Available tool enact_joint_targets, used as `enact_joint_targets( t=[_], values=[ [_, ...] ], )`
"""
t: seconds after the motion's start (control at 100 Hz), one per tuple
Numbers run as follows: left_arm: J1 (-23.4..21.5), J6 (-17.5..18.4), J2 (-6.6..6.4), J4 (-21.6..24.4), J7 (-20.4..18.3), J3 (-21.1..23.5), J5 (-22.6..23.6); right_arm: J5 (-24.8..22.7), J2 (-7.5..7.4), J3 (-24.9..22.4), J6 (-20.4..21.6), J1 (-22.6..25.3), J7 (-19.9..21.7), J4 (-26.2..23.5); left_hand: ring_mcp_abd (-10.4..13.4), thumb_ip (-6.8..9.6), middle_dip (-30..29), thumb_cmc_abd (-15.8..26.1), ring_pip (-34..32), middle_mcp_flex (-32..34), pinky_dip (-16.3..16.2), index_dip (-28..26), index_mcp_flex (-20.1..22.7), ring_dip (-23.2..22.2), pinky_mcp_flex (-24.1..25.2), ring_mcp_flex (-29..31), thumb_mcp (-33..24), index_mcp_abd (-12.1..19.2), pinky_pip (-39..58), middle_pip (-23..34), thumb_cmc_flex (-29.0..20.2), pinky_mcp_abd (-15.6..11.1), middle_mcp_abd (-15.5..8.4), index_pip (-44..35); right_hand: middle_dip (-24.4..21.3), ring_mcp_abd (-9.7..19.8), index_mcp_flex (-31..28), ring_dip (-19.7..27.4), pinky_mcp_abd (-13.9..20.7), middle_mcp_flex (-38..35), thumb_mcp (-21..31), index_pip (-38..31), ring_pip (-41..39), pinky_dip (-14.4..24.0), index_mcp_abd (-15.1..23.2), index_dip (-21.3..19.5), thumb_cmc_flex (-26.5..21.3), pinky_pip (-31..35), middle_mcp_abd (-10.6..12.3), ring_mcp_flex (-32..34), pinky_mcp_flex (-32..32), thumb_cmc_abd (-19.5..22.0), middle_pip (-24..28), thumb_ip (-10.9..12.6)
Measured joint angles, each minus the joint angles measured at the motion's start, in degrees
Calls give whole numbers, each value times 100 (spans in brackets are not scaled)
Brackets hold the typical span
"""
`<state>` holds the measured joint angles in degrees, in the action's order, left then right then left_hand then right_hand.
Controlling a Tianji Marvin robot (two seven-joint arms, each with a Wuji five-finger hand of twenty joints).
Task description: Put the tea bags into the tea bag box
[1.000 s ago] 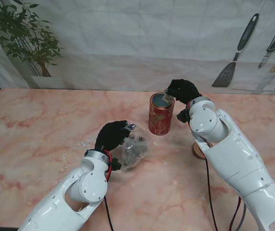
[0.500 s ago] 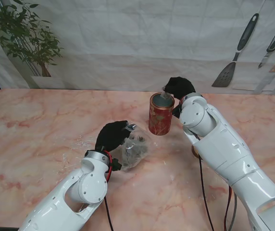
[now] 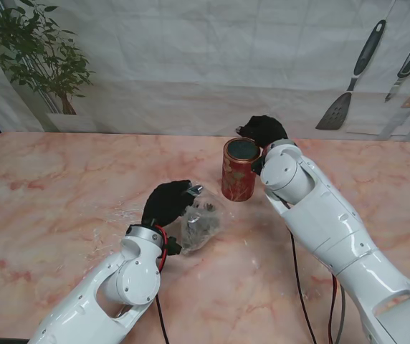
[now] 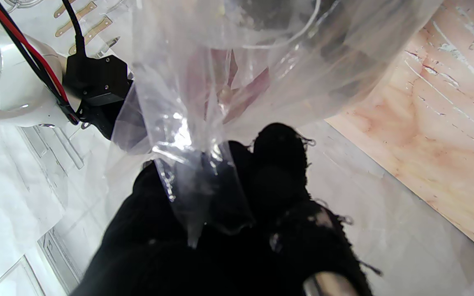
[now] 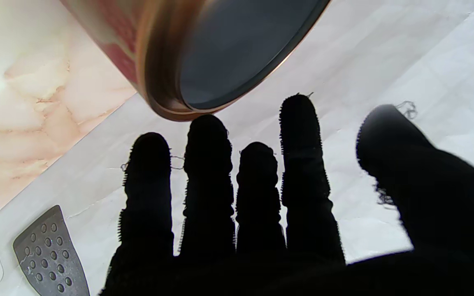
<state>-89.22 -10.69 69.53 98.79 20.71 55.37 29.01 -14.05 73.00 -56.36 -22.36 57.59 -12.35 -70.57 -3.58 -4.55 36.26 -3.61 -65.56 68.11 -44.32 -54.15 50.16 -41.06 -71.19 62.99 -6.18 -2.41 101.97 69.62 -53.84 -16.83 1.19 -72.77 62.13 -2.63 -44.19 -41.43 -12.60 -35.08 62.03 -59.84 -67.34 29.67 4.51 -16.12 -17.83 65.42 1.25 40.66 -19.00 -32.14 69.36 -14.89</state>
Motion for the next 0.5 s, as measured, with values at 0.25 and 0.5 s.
enact_joint_targets(
  t=[0.25, 0.5],
  values=[
    [2, -23, 1, 0, 14, -1, -1, -113, -54, -151, -82, 126, 101, -273, 0, 0, 0, 0, 0, 0, 0, 0, 0, 0, 0, 0, 0, 0, 0, 0, 1, 0, 0, 0, -59, 0, 2, 1, 1, 0, 0, 69, 0, -1, -3, -56, -5, 0, -7, -45, 35, 0, -2, 0],
    [16, -84, 2, 1, 12, 0, -1, -410, -284, -568, -17, 677, 508, -1183, 0, 0, 0, -1, 0, 0, 0, 0, 0, 0, 0, 0, 0, 0, 0, 0, 1, 0, 0, 0, -65, 0, 4, 2, 1, -20, 0, 53, 0, -1, -2, -8, -18, 81, -9, -45, -32, 0, -5, 0]
  ],
)
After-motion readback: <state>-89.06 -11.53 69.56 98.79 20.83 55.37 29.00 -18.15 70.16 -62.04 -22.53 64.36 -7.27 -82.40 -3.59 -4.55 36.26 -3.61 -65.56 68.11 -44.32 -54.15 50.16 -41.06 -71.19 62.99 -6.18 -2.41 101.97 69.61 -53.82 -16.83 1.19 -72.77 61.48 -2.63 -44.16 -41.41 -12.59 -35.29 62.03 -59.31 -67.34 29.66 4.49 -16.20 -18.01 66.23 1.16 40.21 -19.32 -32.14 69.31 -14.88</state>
